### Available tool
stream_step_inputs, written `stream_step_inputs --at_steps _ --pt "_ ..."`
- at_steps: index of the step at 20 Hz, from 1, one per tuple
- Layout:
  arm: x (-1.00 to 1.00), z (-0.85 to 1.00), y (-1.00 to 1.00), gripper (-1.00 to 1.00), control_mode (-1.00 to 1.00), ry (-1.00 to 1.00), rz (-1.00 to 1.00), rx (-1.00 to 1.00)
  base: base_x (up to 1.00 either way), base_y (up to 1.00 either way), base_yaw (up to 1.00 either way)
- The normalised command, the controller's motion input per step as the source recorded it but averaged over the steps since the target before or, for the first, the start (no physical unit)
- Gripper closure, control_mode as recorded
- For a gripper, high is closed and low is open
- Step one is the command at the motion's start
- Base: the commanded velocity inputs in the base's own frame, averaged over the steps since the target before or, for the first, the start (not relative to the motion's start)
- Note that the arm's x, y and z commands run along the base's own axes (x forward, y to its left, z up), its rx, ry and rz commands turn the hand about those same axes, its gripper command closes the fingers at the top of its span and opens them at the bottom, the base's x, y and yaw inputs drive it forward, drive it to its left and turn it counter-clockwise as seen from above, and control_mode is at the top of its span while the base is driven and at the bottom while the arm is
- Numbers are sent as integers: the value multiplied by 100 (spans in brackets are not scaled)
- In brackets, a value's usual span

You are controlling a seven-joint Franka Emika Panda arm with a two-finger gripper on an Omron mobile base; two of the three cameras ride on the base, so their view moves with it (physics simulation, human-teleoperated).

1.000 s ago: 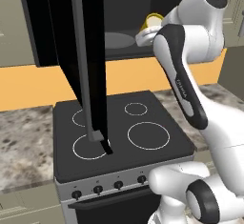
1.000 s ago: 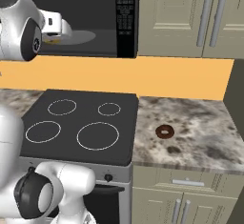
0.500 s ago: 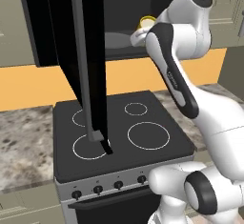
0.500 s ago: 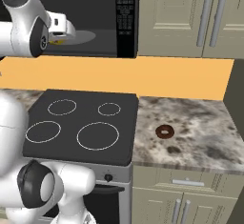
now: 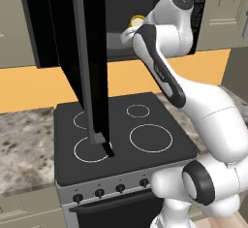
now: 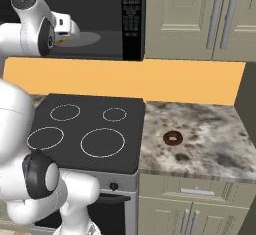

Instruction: Pick the mug from the counter and place it inside the microwave. Then close the microwave.

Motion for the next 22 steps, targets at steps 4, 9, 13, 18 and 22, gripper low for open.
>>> stream_step_inputs --at_steps 4,9,13,18,22 --pt "54 0 25 100 -100 7 0 0 0 0 0" --pt "39 0 16 100 -100 9 0 0 0 0 0" --pt "27 -1 4 100 -100 5 0 0 0 0 0" --pt "28 -16 0 100 -100 1 0 0 0 0 0" --pt "17 -30 0 100 -100 0 0 0 0 0 0"
